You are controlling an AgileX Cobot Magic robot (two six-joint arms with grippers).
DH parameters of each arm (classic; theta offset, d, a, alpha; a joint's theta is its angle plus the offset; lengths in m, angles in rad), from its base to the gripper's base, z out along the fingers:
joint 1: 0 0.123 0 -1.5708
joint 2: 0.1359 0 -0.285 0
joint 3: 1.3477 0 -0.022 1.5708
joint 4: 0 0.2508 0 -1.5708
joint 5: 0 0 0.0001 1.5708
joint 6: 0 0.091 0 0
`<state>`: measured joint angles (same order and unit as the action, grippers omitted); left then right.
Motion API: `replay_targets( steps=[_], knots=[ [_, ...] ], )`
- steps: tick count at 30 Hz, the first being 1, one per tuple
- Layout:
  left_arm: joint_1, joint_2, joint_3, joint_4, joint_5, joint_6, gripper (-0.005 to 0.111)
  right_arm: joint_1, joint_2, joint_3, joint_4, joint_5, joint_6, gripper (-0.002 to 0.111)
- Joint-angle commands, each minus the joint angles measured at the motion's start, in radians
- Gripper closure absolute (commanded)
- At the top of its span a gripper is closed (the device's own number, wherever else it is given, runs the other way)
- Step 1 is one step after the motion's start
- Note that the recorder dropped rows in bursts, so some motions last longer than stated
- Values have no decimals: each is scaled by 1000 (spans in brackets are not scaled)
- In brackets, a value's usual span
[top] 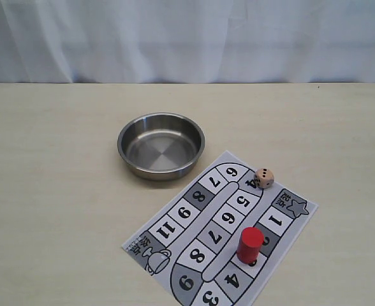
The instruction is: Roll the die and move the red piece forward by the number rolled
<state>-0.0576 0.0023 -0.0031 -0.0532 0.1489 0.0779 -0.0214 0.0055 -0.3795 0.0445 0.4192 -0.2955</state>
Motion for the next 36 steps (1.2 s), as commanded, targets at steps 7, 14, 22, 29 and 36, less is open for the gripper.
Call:
replay_targets(
  steps=[7,14,22,29,36],
  knots=[
    [-2,-2,3,-2,-6,-5,107,2,-6,107,-7,-187,87,104],
    [-2,-2,3,-2,-6,-5,107,2,-6,196,-80,-189,165,104],
    [-2,-2,3,-2,-6,-5,107,2,-6,353,-82,-215,208,104],
    [-2,-2,3,-2,-6,-5,107,2,-6,379,-87,-231,258,104],
    [-2,-2,3,-2,-6,-5,107,2,-6,379,-87,-216,281,104]
  ],
)
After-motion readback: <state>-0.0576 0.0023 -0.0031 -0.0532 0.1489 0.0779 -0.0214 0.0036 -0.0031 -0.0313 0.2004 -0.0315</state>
